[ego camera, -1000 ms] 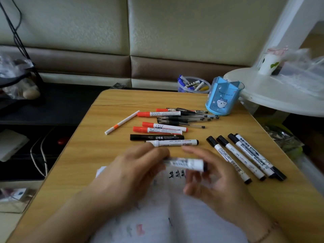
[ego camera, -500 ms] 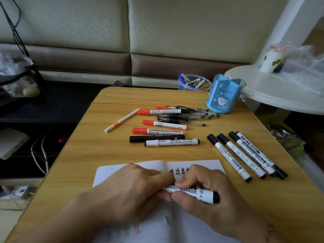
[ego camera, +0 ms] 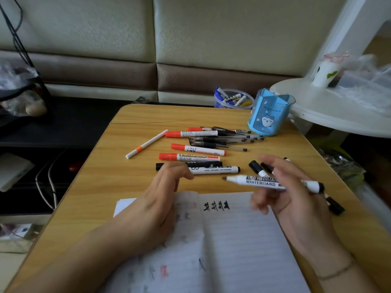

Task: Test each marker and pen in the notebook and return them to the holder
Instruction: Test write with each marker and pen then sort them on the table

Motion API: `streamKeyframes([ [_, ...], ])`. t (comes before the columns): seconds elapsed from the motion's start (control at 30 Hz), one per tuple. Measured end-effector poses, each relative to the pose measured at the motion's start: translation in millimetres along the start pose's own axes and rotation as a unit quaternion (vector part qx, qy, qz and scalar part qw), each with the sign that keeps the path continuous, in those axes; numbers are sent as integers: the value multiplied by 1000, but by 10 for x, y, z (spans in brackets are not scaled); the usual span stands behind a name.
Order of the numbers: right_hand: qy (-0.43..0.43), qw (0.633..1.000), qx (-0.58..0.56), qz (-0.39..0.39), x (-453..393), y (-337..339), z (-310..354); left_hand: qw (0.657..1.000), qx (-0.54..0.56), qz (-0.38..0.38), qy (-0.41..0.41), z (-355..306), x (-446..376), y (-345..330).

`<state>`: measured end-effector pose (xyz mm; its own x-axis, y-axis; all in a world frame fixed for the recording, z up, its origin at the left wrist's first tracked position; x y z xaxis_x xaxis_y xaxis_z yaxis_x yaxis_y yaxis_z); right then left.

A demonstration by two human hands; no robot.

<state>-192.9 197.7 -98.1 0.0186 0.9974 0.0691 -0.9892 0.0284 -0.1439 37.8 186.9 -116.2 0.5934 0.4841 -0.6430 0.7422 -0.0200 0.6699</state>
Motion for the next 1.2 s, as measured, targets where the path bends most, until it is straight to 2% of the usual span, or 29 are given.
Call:
streamKeyframes([
  [0.1,-32,994,100,2,-8,3,-42,998,14,-26,46,408,33,-143],
  [0.2,-4,975,210,-74,-32,40,-111,992,64,-4,111,494,68,-112],
  [0.27,11,973,215,-86,-41,30,-173,995,34,31,91,225,113,-84],
  [0.37,20,968,224,-114,-30,45,-199,998,41,8,42,-75,102,26],
  [0.57,18,960,258,-109,-61,62,-246,997,73,21,22,-19,40,-33],
  [1.0,18,949,296,-109,-75,40,-243,998,37,37,31,-10,54,-15],
  [1.2,12,955,277,-105,-92,58,-261,997,64,28,38,57,57,-28],
])
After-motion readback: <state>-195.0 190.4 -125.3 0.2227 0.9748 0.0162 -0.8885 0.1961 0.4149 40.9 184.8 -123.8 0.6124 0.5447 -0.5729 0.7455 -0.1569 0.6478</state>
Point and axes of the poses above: each hand's wrist, its own x-axis away from the middle knuckle, its own y-axis out of the back of the hand, z = x × y, the point moved 5 cm from there along -x, towards the middle knuckle, and after that the axes turned 14 degrees about -y, right-handed, at the moved point
